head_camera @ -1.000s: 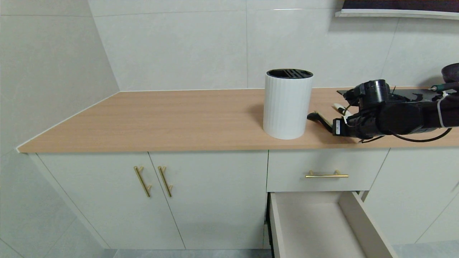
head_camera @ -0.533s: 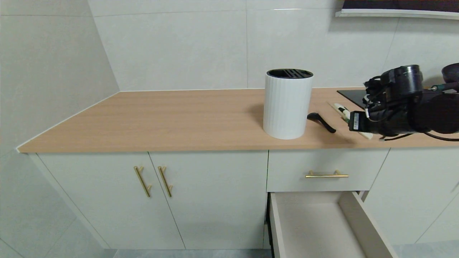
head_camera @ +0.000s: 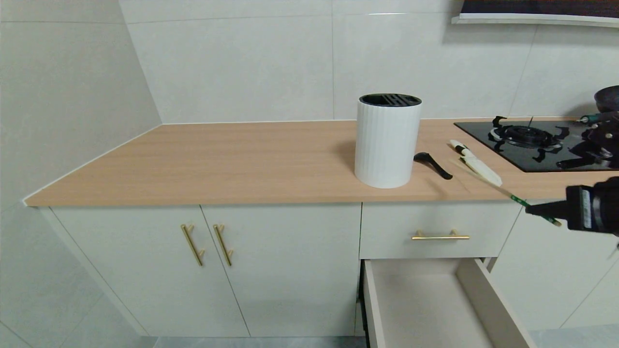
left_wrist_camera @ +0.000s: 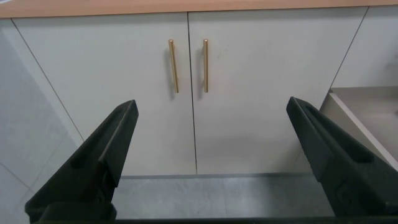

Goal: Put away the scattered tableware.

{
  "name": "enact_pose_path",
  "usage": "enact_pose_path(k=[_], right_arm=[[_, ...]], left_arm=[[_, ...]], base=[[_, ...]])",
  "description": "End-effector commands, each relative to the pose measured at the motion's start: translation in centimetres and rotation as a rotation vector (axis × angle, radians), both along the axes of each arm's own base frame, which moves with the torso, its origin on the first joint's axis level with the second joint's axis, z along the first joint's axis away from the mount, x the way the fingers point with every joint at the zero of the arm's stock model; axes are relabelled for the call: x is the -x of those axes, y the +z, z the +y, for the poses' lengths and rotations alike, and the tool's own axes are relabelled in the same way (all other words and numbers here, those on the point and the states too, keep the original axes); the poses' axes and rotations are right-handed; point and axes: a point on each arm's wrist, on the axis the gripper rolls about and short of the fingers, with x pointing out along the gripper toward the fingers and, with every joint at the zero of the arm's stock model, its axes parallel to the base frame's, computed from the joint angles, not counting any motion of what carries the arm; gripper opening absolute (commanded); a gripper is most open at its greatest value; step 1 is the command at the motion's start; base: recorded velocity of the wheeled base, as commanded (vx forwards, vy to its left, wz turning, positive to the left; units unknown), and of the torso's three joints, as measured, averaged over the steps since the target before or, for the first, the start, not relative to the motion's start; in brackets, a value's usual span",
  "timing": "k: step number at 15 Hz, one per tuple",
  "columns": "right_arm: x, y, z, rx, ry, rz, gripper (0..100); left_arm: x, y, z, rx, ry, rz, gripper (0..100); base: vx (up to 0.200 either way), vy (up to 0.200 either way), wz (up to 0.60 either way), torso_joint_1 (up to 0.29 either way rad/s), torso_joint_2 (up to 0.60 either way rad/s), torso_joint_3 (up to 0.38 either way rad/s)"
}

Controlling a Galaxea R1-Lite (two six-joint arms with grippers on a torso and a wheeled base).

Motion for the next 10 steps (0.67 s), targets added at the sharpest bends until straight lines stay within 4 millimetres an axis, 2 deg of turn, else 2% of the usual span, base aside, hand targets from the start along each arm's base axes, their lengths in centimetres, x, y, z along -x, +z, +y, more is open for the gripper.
enact_pose_path(k=[1,4,5,10], right_arm=[[4.8,0.5,-0.5,-0.065,0.106,-0.008,0],[5.3,-0.7,-0.4,-0.100,0.170,0.061,0],[4.8,-2.3,0.0,-0.066,0.218,0.115,0],[2.5,-5.9,2.0,-0.021,0.302,0.306,0]], left_arm=[[0.0,0.0,0.0,0.000,0.001,0.000,100],[0.0,0.0,0.0,0.000,0.001,0.000,100],[0.0,0.0,0.0,0.000,0.001,0.000,100],[0.0,0.0,0.0,0.000,0.001,0.000,100]], base=[[0.000,0.000,0.00,0.000,0.00,0.000],[0.000,0.000,0.00,0.000,0.00,0.000],[0.000,0.000,0.00,0.000,0.00,0.000],[0.000,0.000,0.00,0.000,0.00,0.000]])
